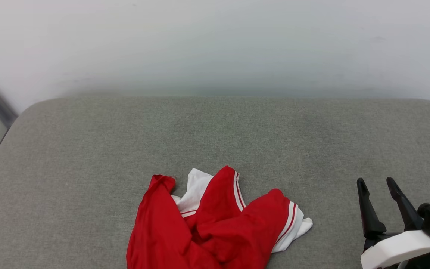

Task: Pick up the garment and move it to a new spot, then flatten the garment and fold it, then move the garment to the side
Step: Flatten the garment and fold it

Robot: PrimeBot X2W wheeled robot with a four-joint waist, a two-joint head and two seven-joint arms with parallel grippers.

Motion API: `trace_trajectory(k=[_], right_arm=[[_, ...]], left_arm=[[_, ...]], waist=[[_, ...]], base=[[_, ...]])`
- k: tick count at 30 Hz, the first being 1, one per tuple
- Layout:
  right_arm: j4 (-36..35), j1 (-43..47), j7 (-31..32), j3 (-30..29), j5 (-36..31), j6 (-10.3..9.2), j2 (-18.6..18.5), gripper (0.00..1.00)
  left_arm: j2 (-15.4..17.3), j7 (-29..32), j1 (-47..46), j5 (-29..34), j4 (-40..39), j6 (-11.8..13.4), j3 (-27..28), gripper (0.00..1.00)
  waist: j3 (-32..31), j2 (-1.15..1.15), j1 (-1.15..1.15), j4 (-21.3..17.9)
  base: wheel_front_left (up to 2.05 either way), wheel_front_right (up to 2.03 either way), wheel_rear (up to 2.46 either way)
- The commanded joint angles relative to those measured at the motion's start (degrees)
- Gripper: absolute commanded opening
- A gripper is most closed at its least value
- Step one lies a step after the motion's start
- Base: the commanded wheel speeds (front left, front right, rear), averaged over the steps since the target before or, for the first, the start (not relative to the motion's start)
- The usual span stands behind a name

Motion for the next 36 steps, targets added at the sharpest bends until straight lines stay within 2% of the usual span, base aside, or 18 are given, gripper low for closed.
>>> trace_trajectory(k=[1,3,4,5,8,13,19,26,36], right_arm=[[-0.4,0.58,0.24,0.05,-0.35,0.0,0.05,1.0],[-0.65,0.72,0.32,0.12,-0.39,0.0,0.05,1.0],[-0.8,0.82,0.4,0.12,-0.41,0.0,0.05,1.0],[-0.92,0.89,0.44,0.14,-0.43,0.0,0.05,1.0],[-1.2,0.95,0.62,0.27,-0.53,0.0,0.05,1.0],[-1.88,1.24,0.8,0.31,-0.56,0.0,0.05,1.0],[-2.45,0.93,1.16,0.48,-0.11,0.0,0.05,1.0],[-2.74,-0.27,1.57,0.94,-0.72,0.0,0.05,1.0],[-2.55,-2.84,0.76,1.05,-0.33,0.0,0.05,1.0]], left_arm=[[-0.32,-0.34,0.33,-0.12,0.64,-0.35,-0.23,0.0],[-0.81,-1.13,-0.67,0.58,1.15,-0.67,-0.42,0.0],[-0.85,-1.52,-1.24,1.08,1.32,-0.95,-0.68,0.63],[-0.88,-2.19,-2.0,1.66,1.45,-1.05,-0.62,1.0],[-0.88,-4.06,-3.33,3.23,1.47,-0.71,-0.13,1.0],[-2.28,-11.42,-5.92,6.94,-0.62,1.22,2.14,1.0],[-2.09,-16.19,-11.76,12.14,-2.59,0.84,2.01,1.0],[-1.29,-13.76,-23.09,15.2,-0.51,-2.4,0.26,1.0],[0.53,-1.89,-37.72,12.9,10.33,-9.72,-2.08,1.0]], waist=[[-0.2,0.0,0.0,0.11],[-0.41,0.0,0.0,0.16],[-0.5,0.0,0.0,0.17],[-0.6,0.0,0.0,0.14],[-0.83,0.0,0.0,-0.03],[-1.44,0.0,0.0,-0.68],[-1.46,0.0,0.0,-1.17],[-0.06,0.0,0.0,-2.31],[6.93,0.0,0.0,-5.03]], base=[[0.0,0.0,0.0],[0.0,0.0,0.0],[0.0,0.0,0.0],[0.0,0.0,0.0],[0.0,0.0,0.0],[0.0,0.0,0.0],[0.0,0.0,0.0],[0.0,0.0,0.0],[0.0,0.0,0.0]])
